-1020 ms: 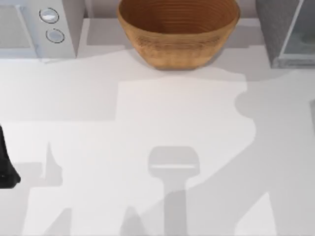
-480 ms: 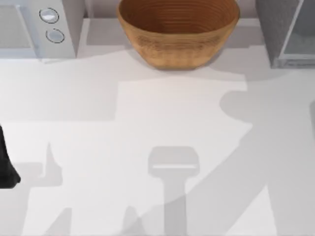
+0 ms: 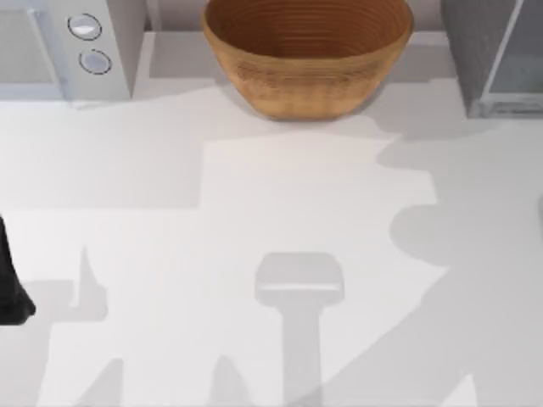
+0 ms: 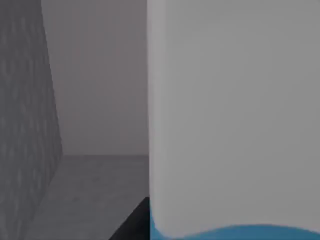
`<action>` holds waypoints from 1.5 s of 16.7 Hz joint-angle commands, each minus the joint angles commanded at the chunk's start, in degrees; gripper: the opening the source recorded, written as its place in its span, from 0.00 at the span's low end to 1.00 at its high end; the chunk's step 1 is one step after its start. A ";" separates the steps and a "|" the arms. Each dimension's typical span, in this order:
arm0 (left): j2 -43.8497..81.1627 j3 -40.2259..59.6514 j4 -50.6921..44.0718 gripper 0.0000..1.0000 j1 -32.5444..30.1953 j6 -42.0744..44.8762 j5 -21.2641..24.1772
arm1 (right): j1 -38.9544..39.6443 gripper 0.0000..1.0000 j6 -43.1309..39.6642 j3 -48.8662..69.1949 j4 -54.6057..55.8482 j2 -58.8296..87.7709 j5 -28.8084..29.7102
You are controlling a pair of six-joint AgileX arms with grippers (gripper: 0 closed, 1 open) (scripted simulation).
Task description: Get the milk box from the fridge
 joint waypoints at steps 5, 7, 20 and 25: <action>0.00 0.00 0.00 1.00 0.00 0.00 0.00 | -1.00 0.00 0.07 -9.21 4.48 -6.33 -1.15; 0.00 0.00 0.00 1.00 0.00 0.00 0.00 | -1.03 0.00 0.08 -9.34 4.60 -6.47 -1.18; 0.00 0.00 0.00 1.00 0.00 0.00 0.00 | 2.79 0.00 0.10 -24.03 -12.80 -39.00 2.49; 0.00 0.00 0.00 1.00 0.00 0.00 0.00 | 6.21 0.00 -0.14 -37.35 -28.25 -70.61 5.52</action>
